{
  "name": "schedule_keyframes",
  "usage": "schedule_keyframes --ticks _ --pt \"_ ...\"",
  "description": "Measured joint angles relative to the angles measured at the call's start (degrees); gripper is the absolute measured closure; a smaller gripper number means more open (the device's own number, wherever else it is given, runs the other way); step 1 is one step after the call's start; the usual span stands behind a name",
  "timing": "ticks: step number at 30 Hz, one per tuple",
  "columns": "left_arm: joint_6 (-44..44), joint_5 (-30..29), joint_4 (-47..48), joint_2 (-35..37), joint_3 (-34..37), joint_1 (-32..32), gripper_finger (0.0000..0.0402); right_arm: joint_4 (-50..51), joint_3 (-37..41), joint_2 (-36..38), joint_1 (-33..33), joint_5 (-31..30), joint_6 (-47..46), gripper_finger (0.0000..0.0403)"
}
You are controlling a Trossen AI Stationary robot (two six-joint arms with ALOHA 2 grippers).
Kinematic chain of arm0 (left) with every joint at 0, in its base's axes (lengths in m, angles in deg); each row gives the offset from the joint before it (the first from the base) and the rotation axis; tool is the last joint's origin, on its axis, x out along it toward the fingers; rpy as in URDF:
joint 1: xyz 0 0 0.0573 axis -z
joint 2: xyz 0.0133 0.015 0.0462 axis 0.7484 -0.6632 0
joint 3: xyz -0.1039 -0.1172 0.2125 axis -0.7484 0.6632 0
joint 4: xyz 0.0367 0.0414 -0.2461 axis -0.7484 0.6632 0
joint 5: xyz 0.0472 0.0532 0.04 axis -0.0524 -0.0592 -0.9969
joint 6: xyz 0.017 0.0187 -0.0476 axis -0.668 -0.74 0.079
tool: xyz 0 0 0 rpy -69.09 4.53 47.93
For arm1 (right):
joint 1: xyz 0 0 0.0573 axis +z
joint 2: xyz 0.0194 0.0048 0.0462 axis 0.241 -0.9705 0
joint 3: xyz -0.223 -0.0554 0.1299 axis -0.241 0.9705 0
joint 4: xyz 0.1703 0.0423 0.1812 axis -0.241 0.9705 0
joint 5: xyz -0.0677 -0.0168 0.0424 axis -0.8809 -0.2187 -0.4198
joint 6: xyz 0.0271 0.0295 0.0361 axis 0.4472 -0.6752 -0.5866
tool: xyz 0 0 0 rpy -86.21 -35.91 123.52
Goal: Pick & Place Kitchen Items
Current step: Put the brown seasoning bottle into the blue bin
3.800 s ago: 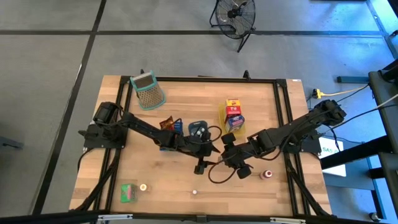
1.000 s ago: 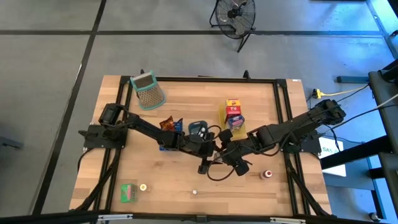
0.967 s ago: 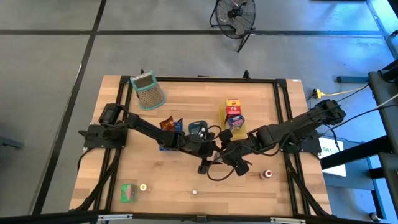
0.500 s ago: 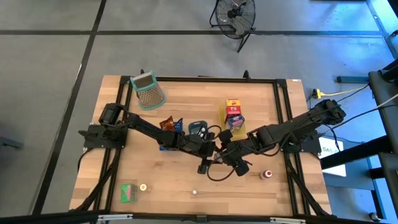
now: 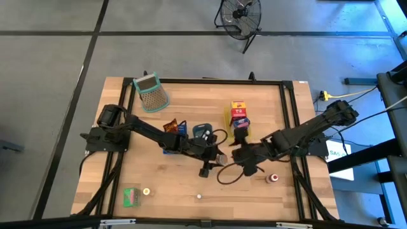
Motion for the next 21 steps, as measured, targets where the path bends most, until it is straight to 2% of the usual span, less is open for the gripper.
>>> schedule_keyframes --ticks 4,7,12,18,21 --pt "-0.6 1.9 2.0 3.1 0.1 0.4 0.0212 5.2 0.0 2.8 3.8 -4.3 -9.2 0.0168" --pt "-2.1 0.1 5.0 5.7 0.0 0.8 0.0212 8.0 0.0 4.2 7.1 -6.6 -13.2 0.0167" --pt "1.4 -14.0 13.0 10.4 0.0 0.6 0.0212 13.0 0.0 4.4 11.7 -12.6 -15.1 0.0167" --pt "9.4 -25.4 16.7 12.3 0.0 3.1 0.0212 19.7 0.0 4.4 13.7 -18.2 -16.5 0.0167" --pt "12.4 -35.9 19.1 12.3 0.0 6.0 0.0212 22.5 0.0 4.5 13.9 -18.9 -17.4 0.0167"
